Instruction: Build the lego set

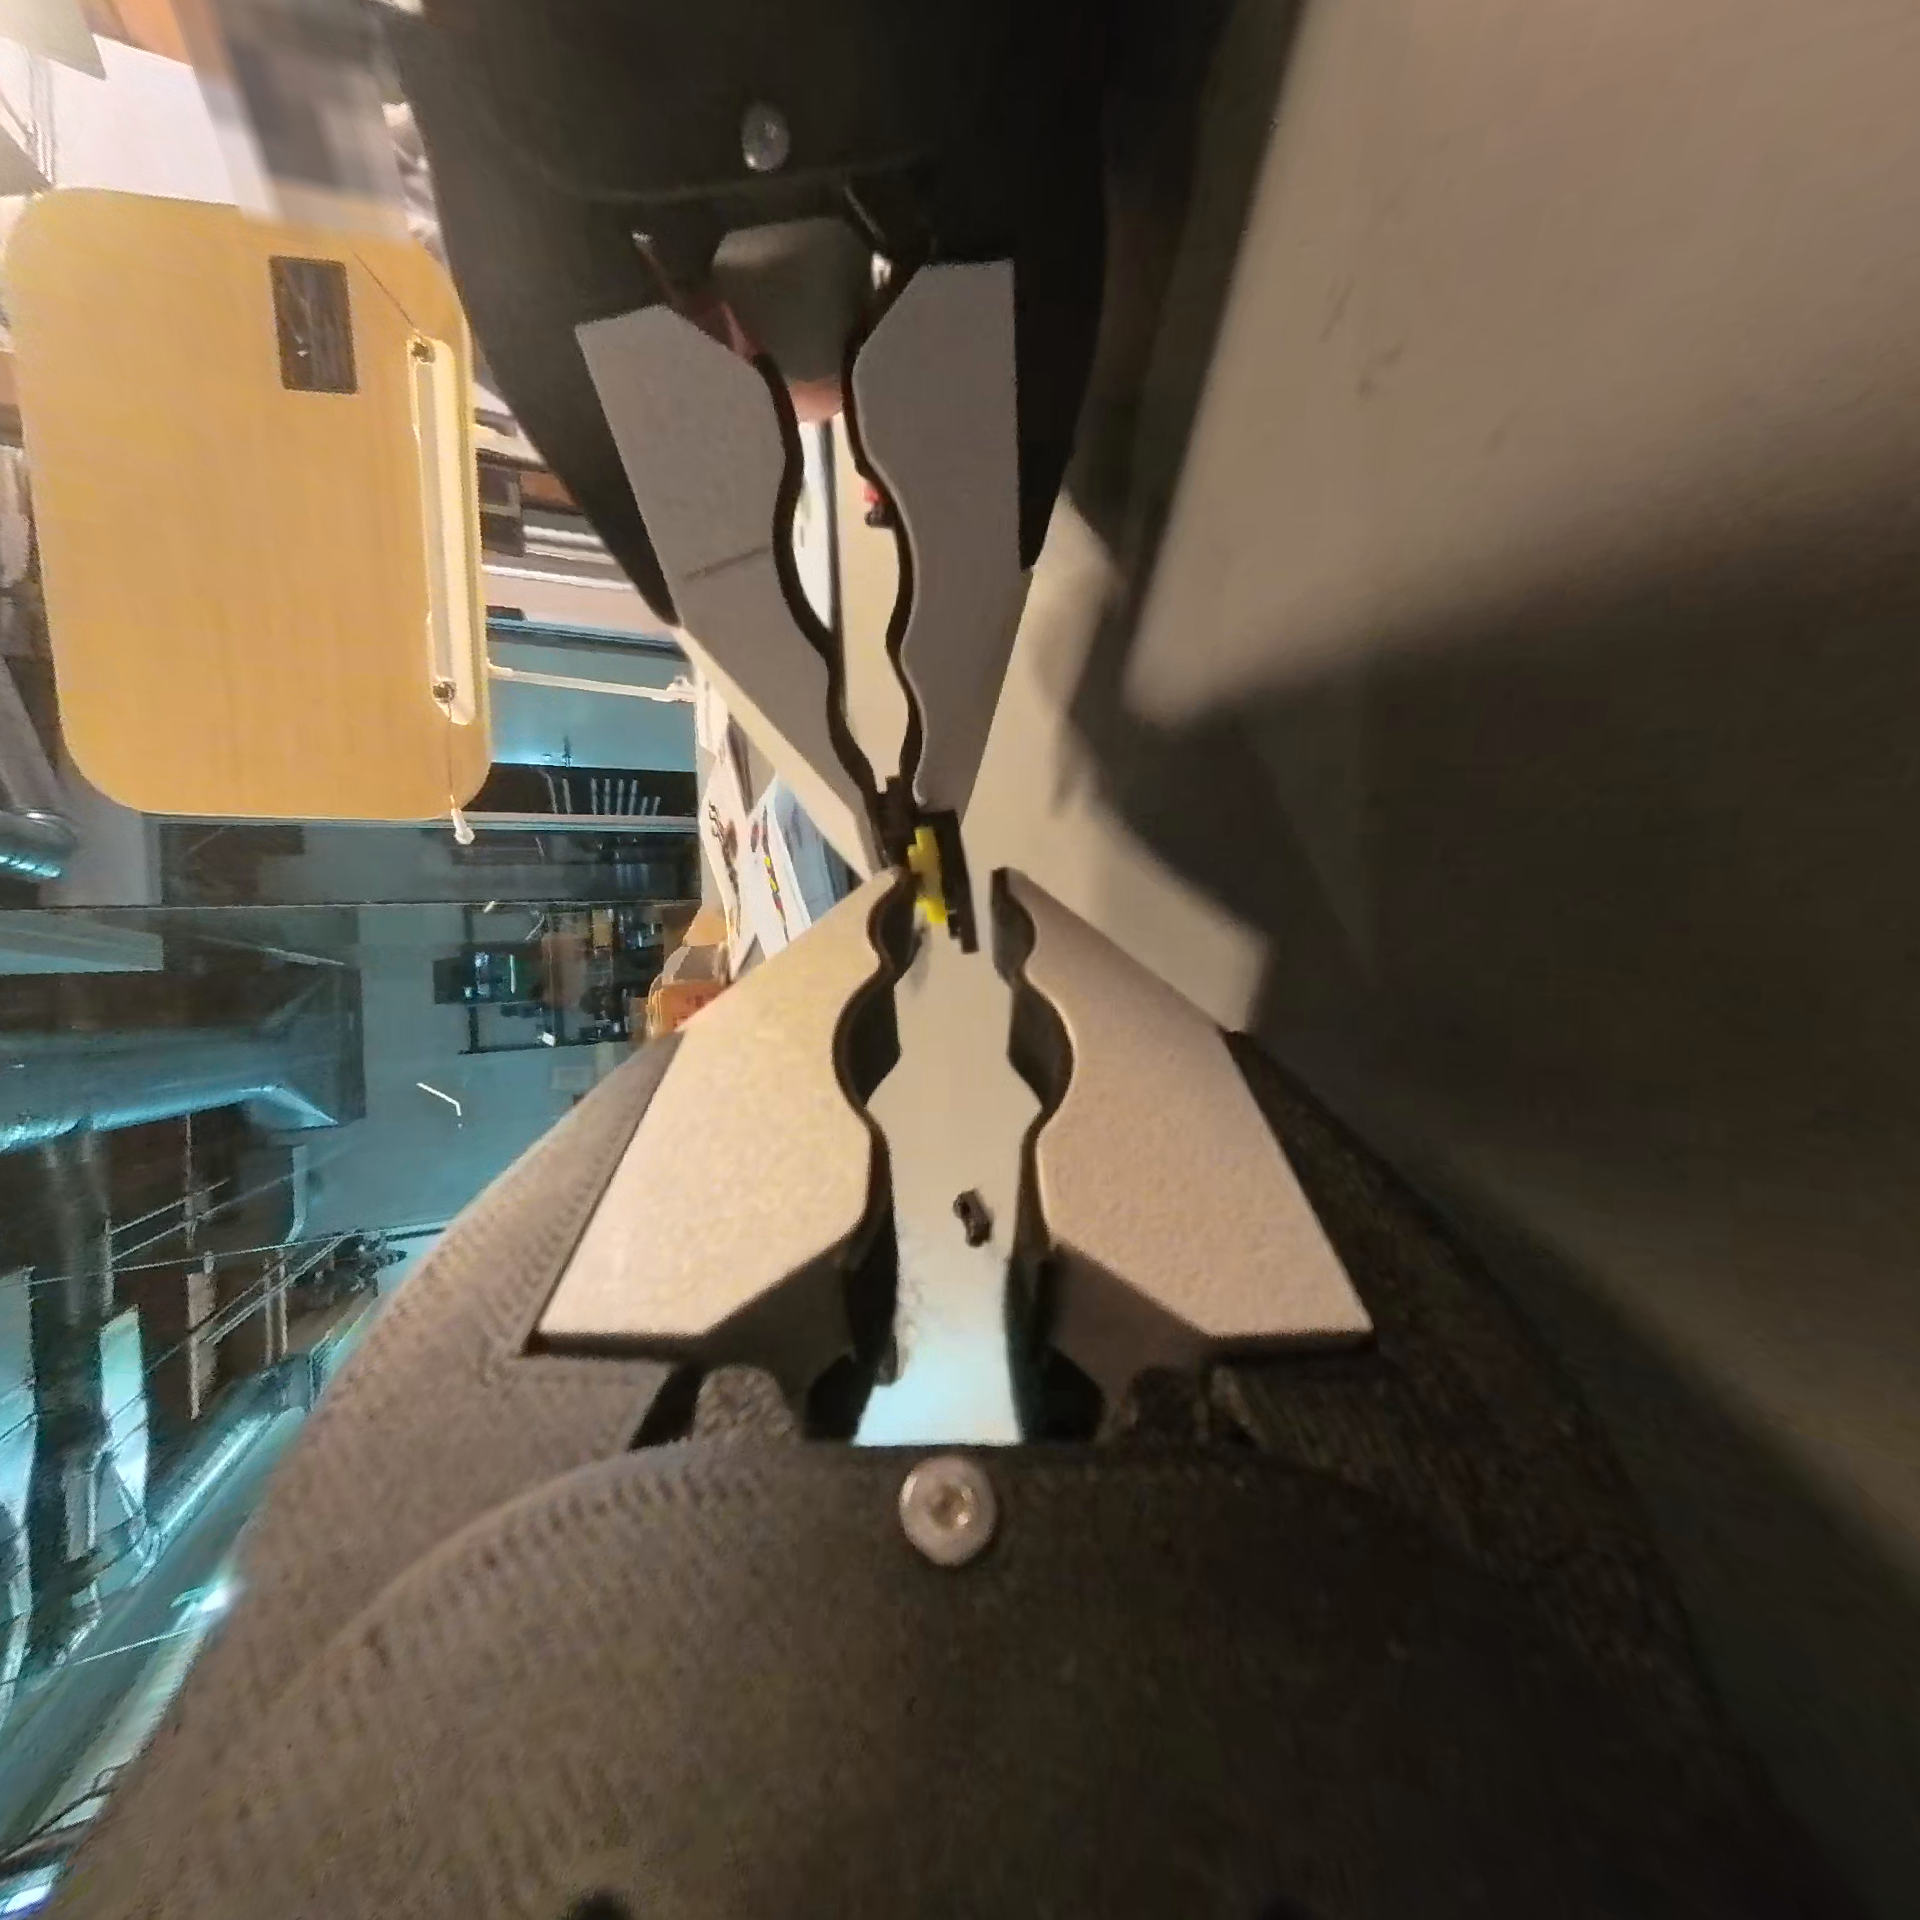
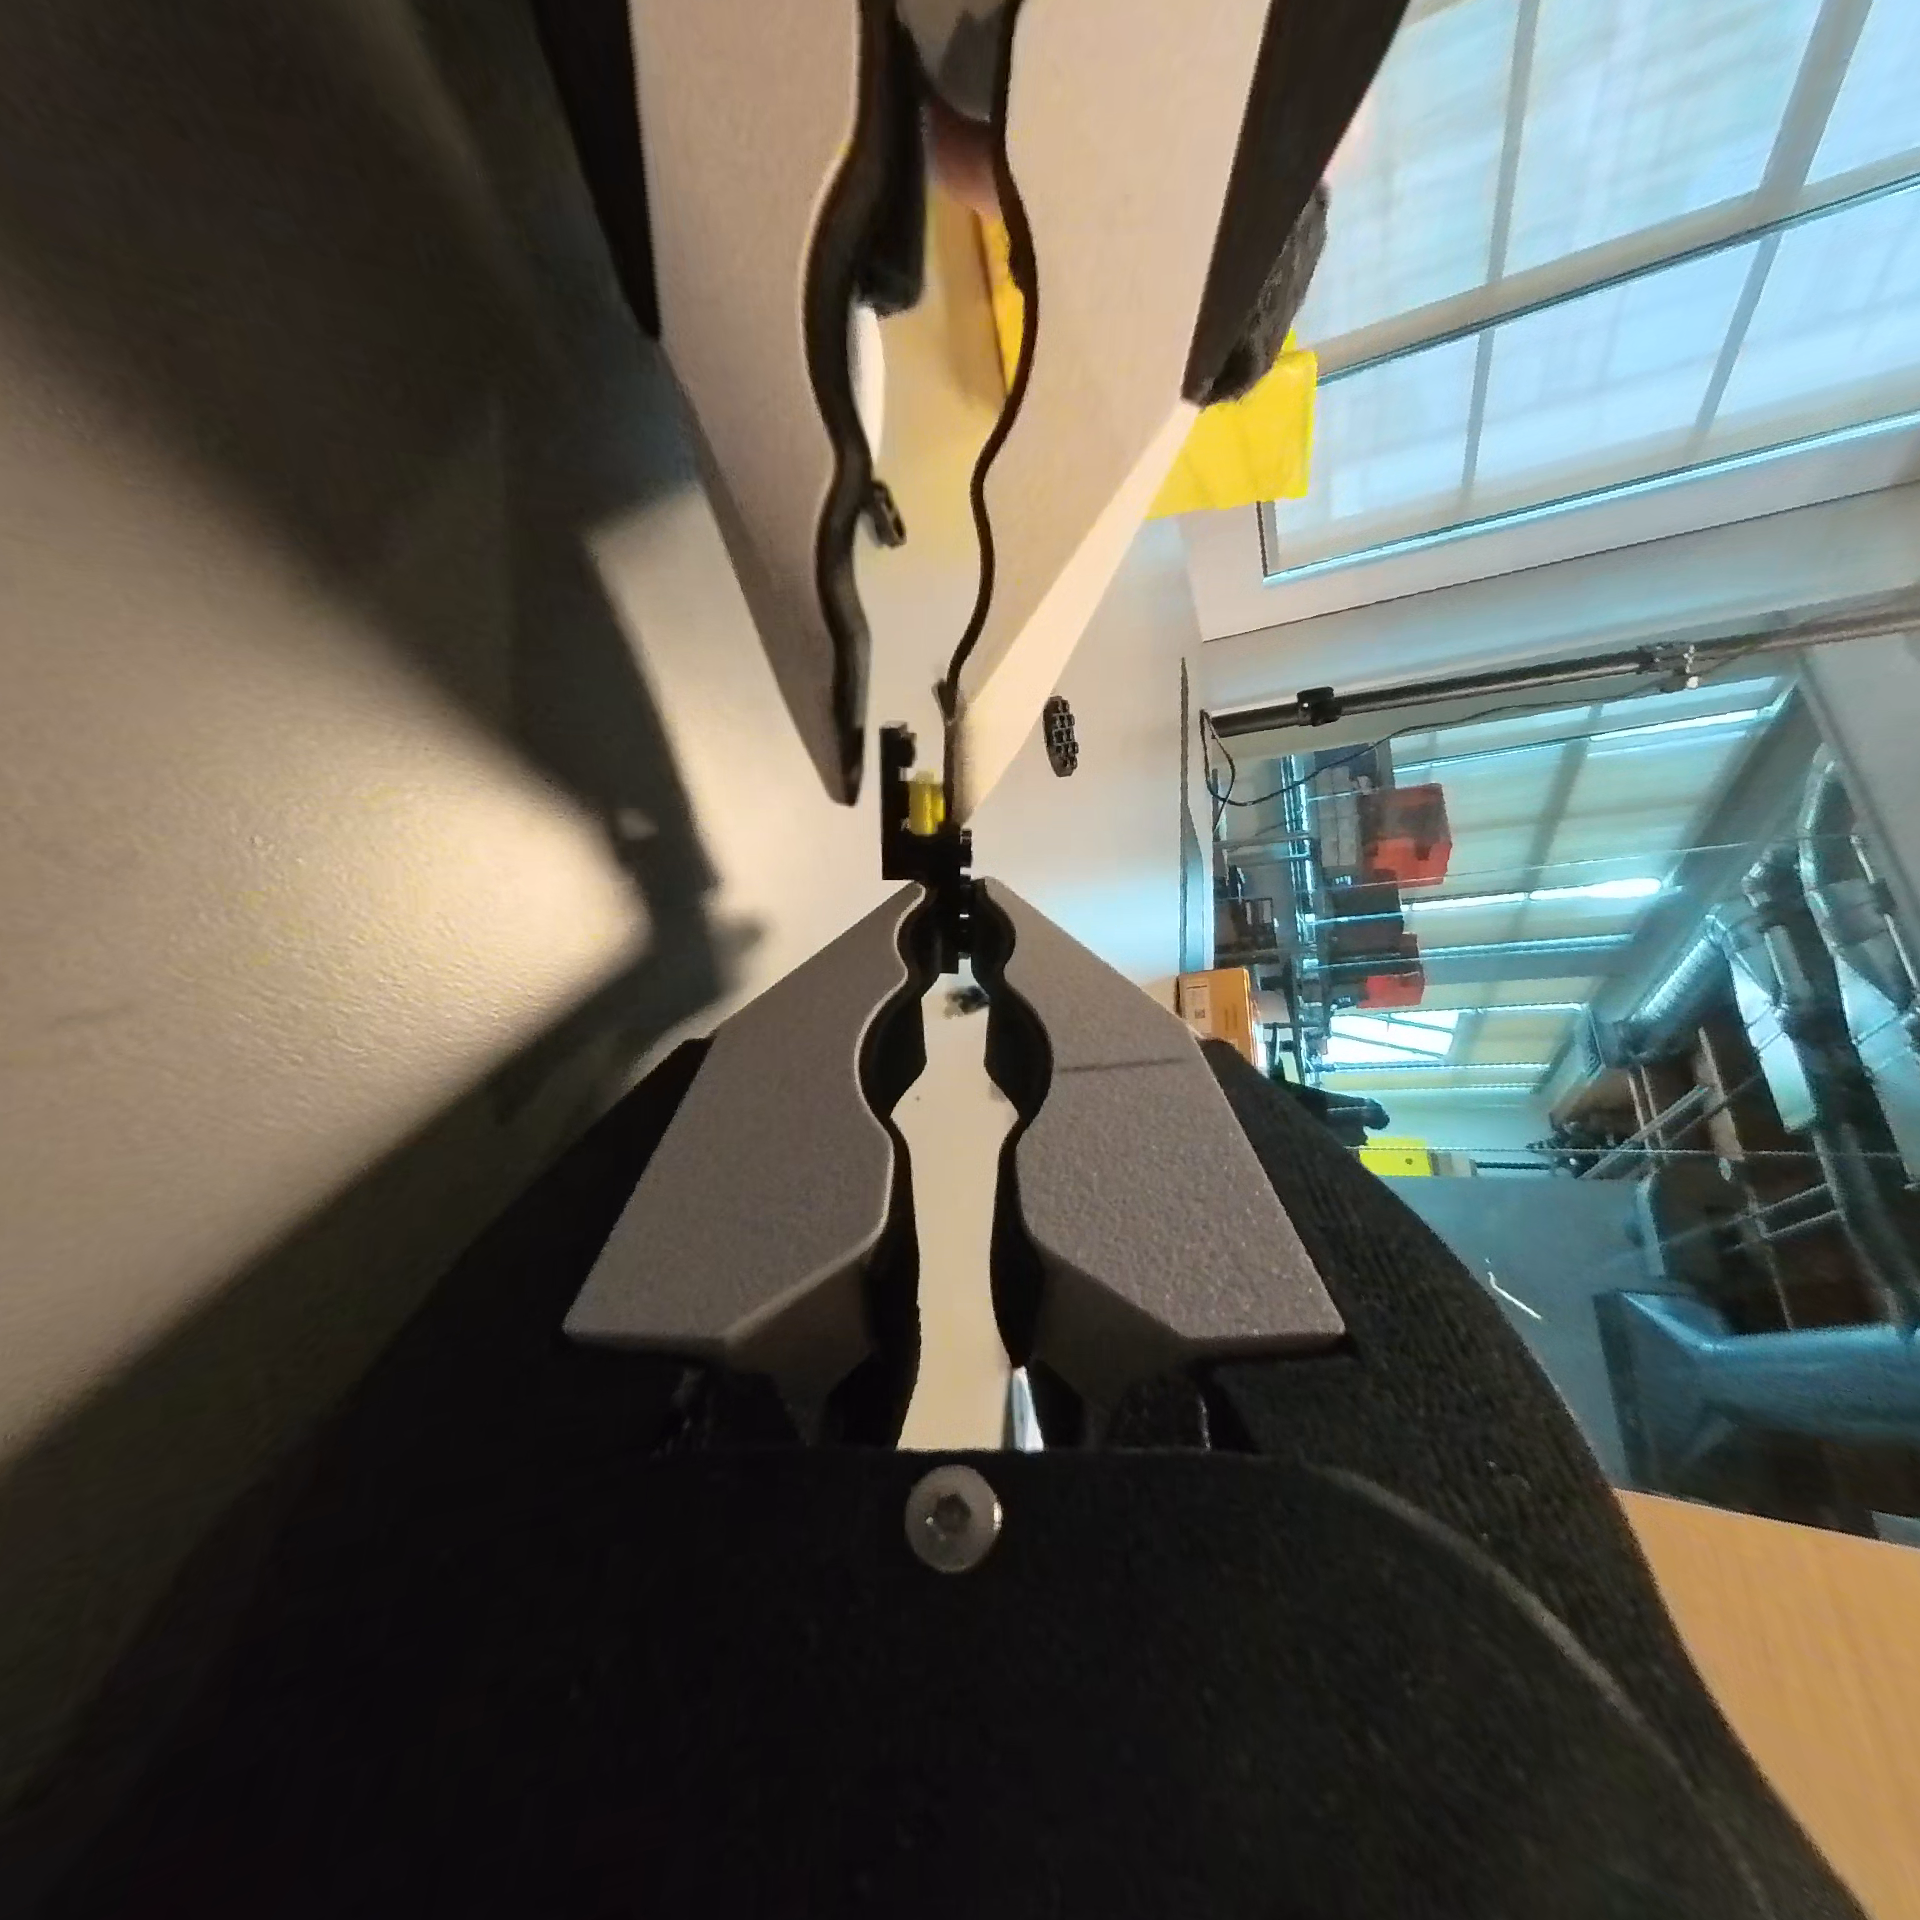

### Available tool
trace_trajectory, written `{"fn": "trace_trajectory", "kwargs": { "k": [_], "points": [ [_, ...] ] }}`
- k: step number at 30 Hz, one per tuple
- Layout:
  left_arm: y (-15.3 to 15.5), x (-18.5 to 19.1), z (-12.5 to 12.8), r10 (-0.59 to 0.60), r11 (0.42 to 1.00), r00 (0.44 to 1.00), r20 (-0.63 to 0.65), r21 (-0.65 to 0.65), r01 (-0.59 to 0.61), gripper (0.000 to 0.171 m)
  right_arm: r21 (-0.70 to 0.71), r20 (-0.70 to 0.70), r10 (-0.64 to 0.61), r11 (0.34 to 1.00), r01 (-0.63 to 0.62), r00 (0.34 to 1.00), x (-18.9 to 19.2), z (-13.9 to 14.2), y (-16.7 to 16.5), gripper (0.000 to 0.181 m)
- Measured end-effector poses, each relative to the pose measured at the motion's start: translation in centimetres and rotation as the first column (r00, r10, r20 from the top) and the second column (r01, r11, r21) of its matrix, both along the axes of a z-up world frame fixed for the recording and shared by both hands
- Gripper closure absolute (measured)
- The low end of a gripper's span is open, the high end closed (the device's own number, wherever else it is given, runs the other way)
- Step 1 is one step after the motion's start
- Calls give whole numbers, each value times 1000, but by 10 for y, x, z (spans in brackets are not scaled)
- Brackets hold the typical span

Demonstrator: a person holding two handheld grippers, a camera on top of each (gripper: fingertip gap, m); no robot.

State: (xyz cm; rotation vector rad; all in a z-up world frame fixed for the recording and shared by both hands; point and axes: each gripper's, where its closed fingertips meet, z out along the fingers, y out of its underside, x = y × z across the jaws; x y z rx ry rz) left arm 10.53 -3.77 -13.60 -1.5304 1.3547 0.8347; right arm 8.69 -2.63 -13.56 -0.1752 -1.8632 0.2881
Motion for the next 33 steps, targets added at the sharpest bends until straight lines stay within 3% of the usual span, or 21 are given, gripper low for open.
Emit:
{"fn": "trace_trajectory", "kwargs": {
  "k": [11,18,20,24,33],
  "points": [
    [4,-6,1,24,998,993,-117,62,-17,161,-12,4,-4,1000,4,1000,0,0,1,179],
    [4,-7,0,25,997,991,-128,79,-15,162,-31,20,1,1000,0,1000,0,-2,1,179],
    [5,-9,-1,57,997,995,-78,50,-54,163,-45,29,0,999,1,1000,-1,-3,3,178],
    [7,-12,-1,82,996,997,-10,35,-82,163,-125,44,33,992,-27,999,1,0,-2,156],
    [4,-17,-9,114,993,993,24,18,-115,163,-117,55,131,985,-124,990,8,-2,-16,144]
  ]
}}
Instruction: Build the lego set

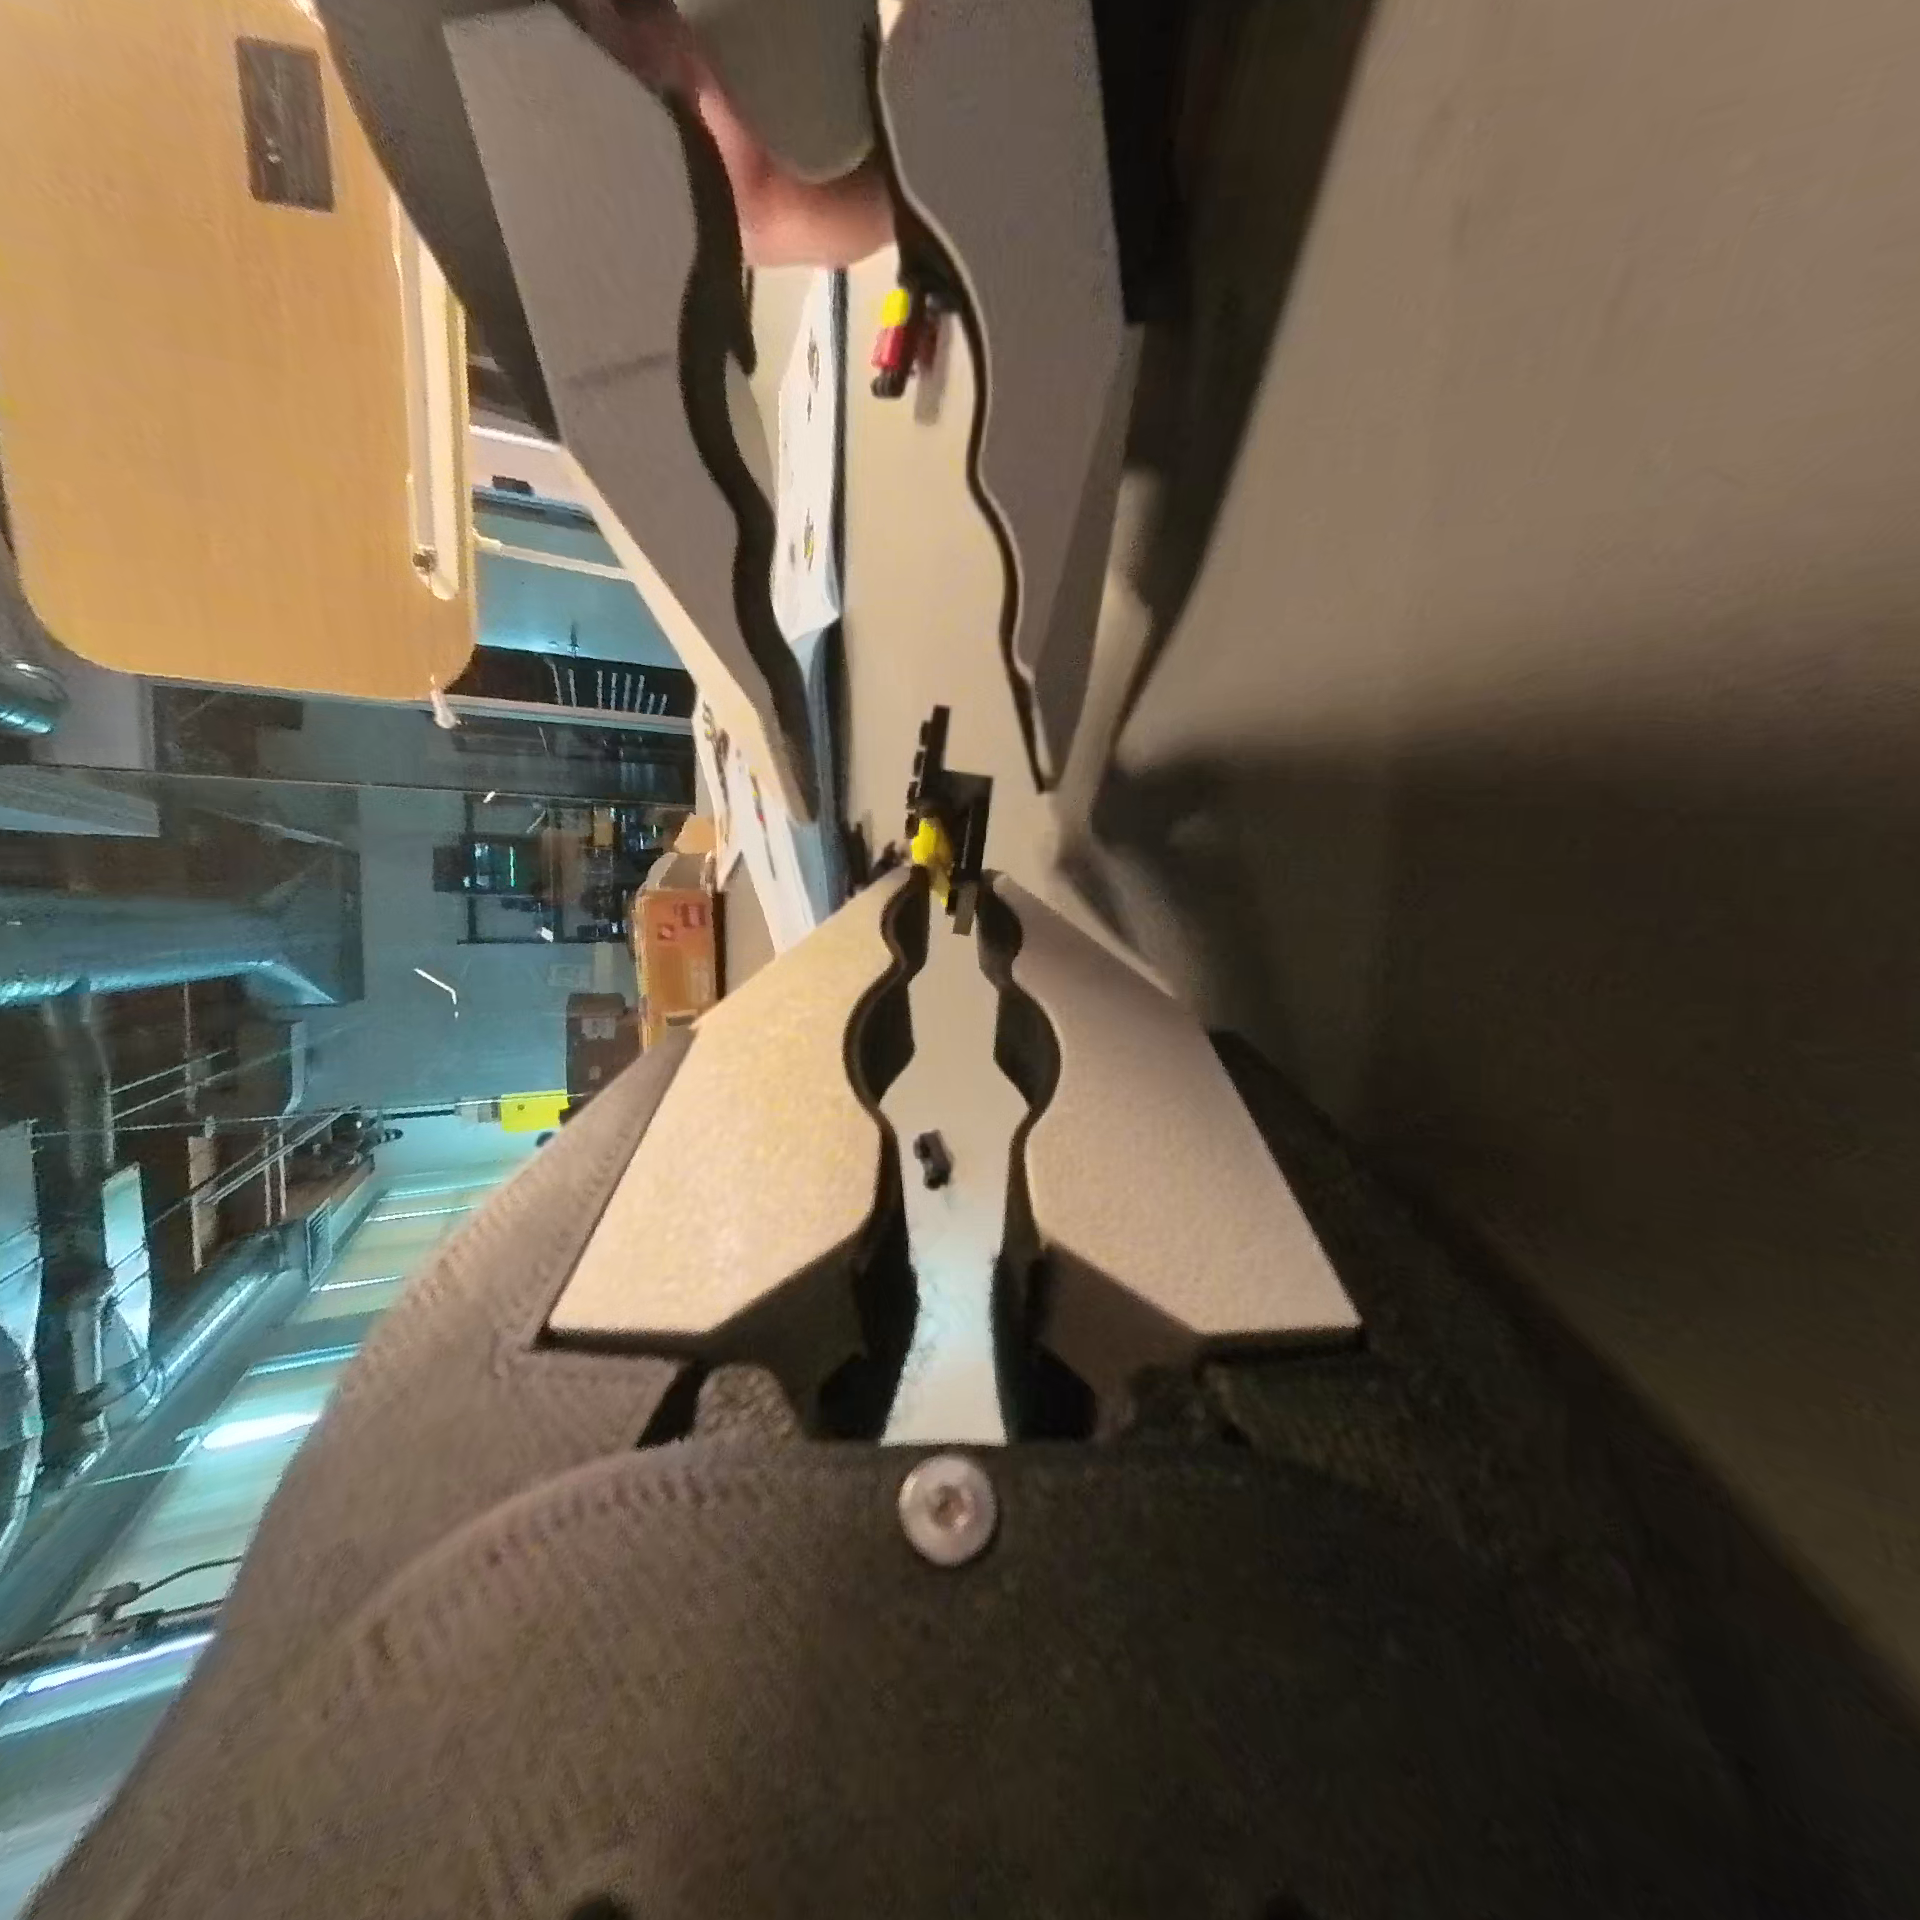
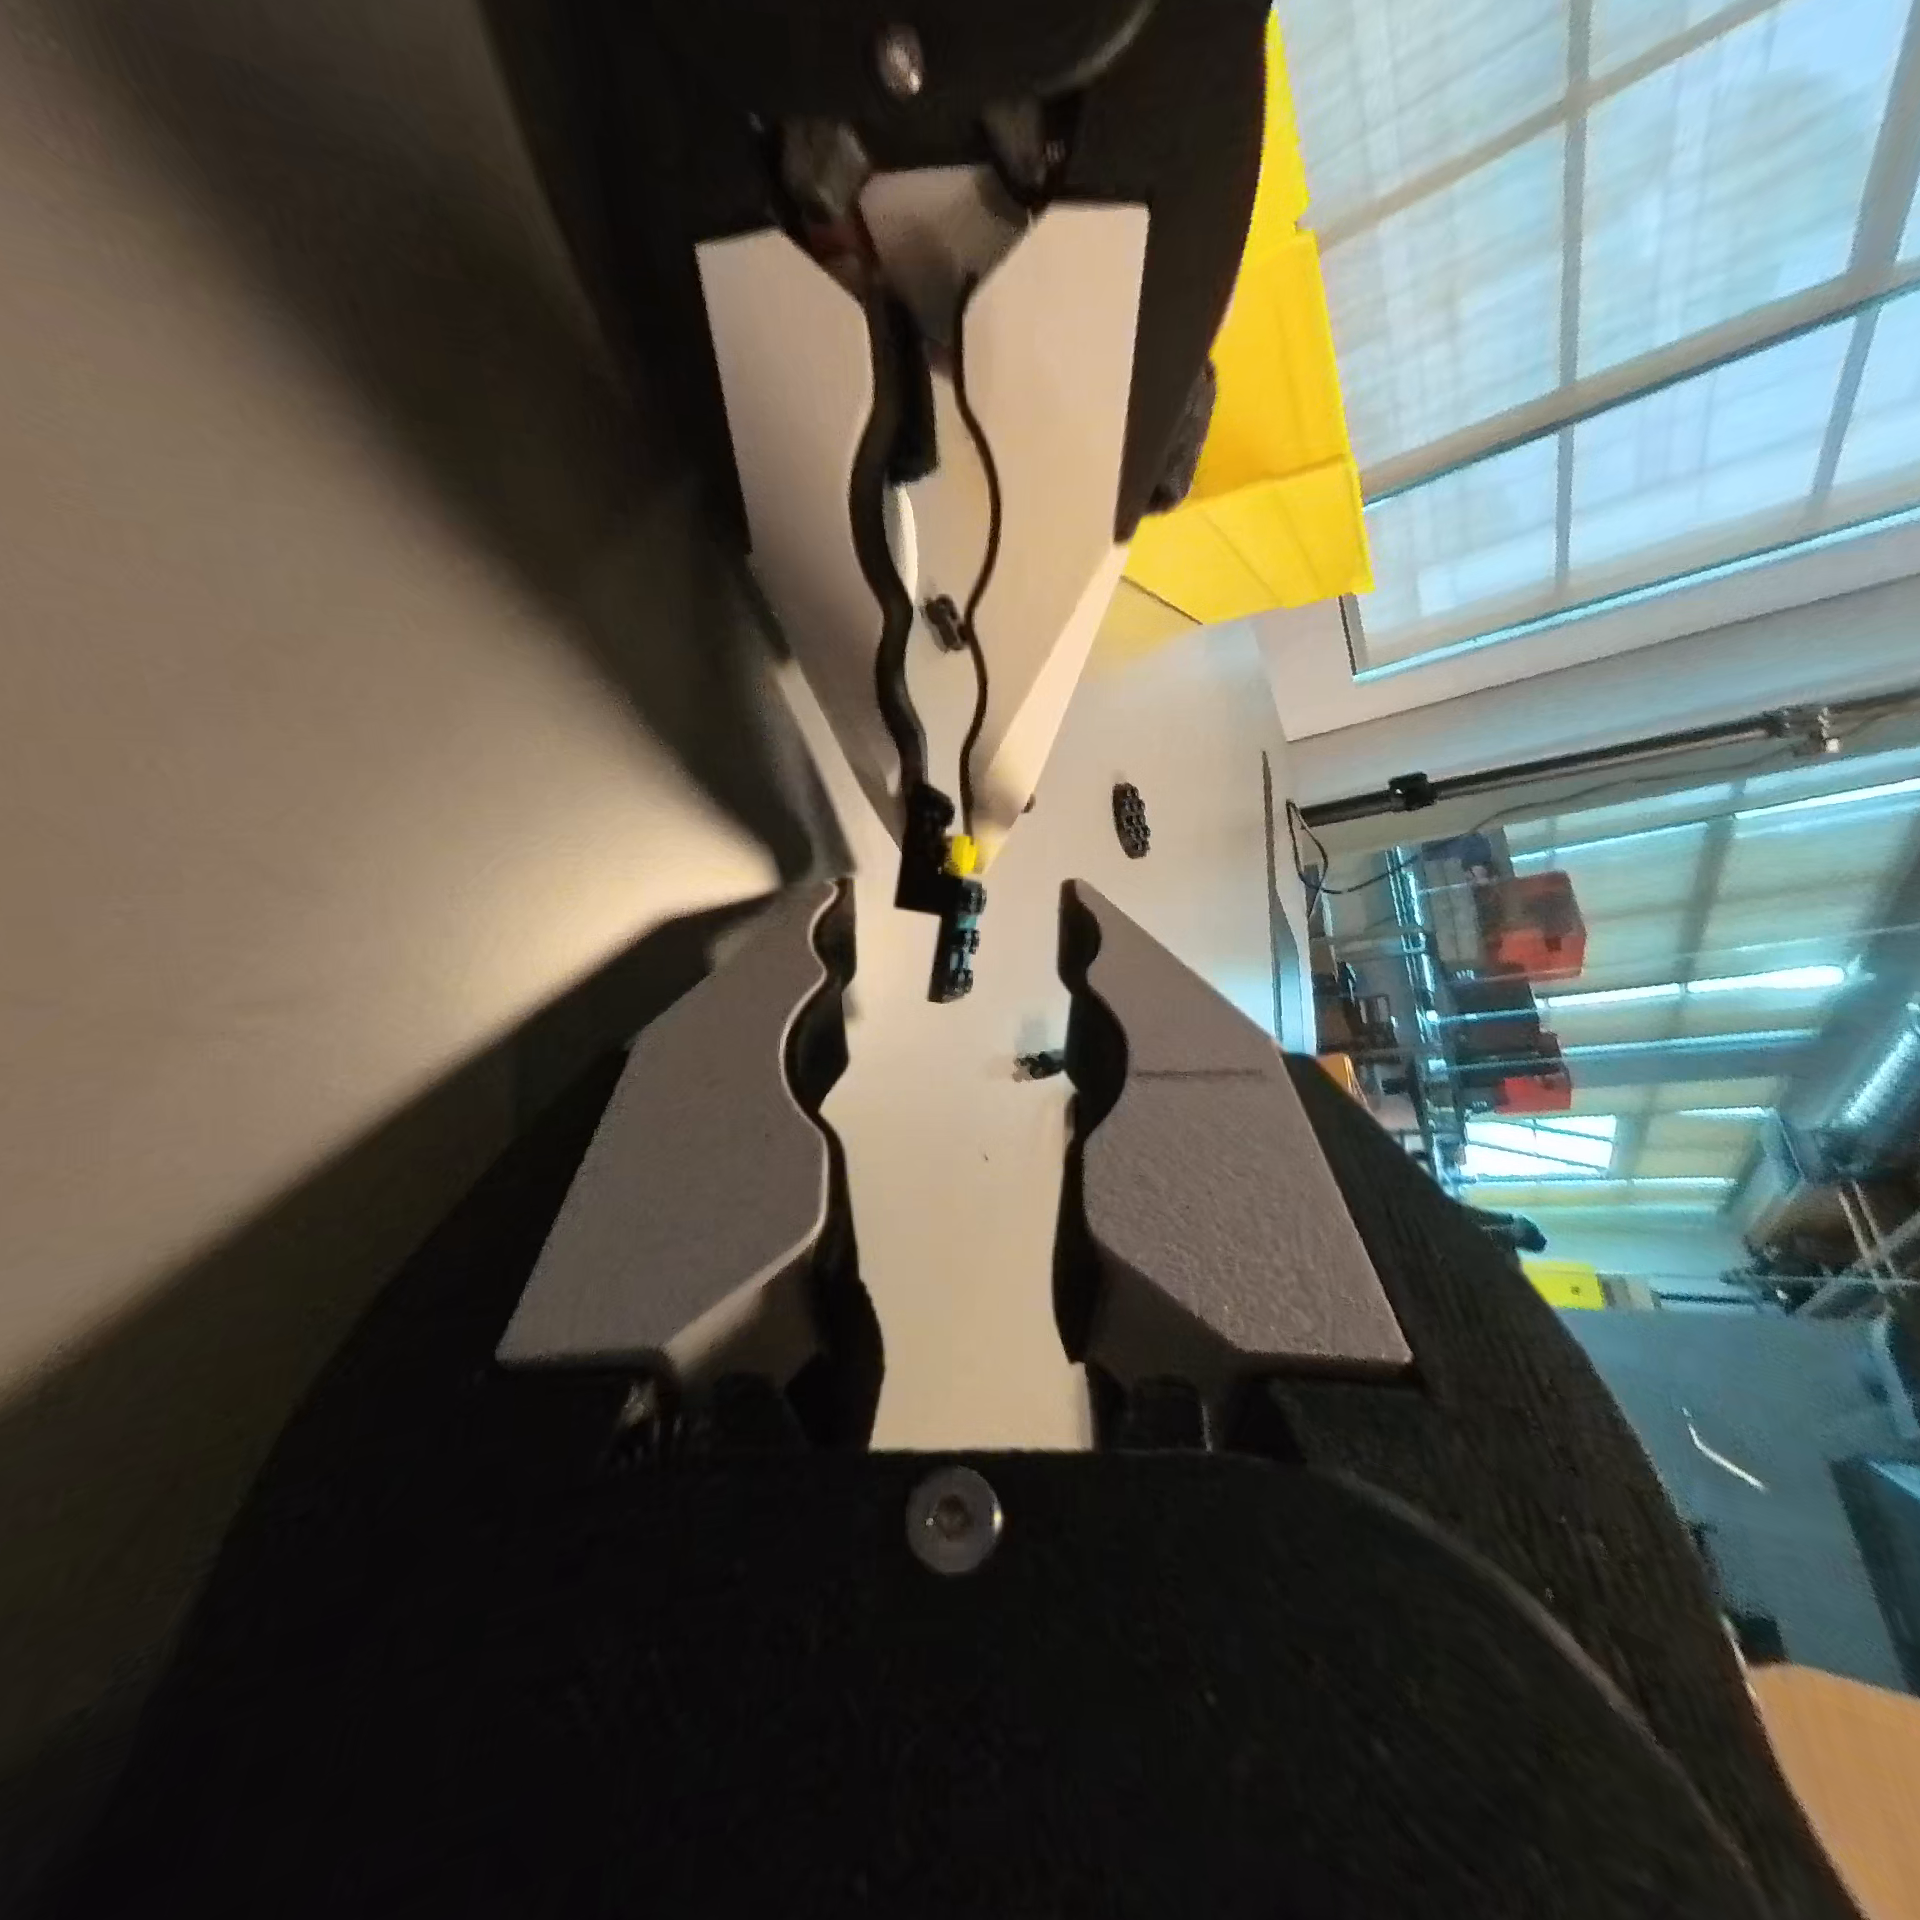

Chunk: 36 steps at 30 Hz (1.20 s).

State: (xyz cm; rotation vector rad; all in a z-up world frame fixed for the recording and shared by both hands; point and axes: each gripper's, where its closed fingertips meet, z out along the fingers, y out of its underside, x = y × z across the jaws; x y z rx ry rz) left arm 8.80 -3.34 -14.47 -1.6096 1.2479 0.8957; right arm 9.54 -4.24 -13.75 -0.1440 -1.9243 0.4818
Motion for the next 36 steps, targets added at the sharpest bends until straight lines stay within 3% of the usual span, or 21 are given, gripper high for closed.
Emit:
{"fn": "trace_trajectory", "kwargs": {
  "k": [7,19,29,31,36],
  "points": [
    [2,5,-3,5,1000,999,52,-21,-4,163,106,-15,-5,994,7,1000,0,-6,-5,170],
    [0,8,-4,8,999,988,153,-45,-1,163,142,-15,-34,989,36,999,-2,-7,-1,170],
    [0,11,4,-27,1000,989,145,18,25,154,64,10,-59,996,59,998,-3,-5,4,170],
    [-1,12,2,-32,999,989,147,2,32,167,50,11,-58,997,57,998,-3,-5,4,170],
    [0,11,2,-19,1000,988,152,0,20,167,-37,52,-68,997,70,996,-5,-5,8,162]
  ]
}}
